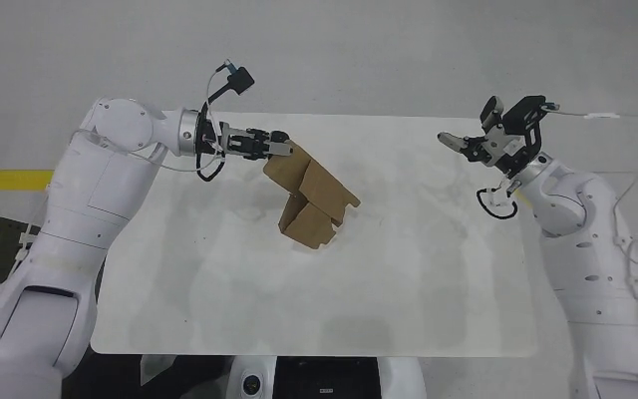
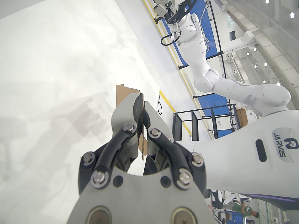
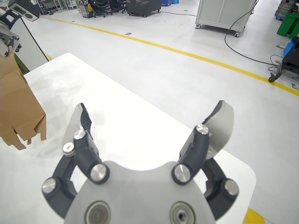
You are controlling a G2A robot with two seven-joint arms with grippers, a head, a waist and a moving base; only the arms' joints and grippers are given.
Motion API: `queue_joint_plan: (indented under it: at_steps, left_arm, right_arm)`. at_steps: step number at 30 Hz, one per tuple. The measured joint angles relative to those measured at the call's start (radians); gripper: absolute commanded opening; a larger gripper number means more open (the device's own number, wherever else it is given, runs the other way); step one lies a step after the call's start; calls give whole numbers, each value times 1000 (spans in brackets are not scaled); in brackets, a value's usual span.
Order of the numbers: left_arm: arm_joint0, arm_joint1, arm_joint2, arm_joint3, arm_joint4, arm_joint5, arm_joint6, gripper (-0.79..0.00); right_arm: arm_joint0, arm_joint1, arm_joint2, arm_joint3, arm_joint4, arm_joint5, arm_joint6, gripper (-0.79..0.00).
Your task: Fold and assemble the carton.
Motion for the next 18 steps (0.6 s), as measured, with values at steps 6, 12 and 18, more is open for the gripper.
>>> queue_joint_plan:
  at_steps: [6, 12, 18]
  left_arm:
    - [24, 8, -11, -38, 12, 13, -28, -785]
    - [29, 7, 17, -73, -15, 37, -74, -785]
    - [23, 11, 57, -110, -24, 49, -86, -785]
  right_arm:
    - [57, 1, -54, 44, 216, -135, 179, 0]
    - [125, 2, -154, 110, 472, -233, 407, 0]
    - [181, 1, -271, 127, 686, -253, 586, 0]
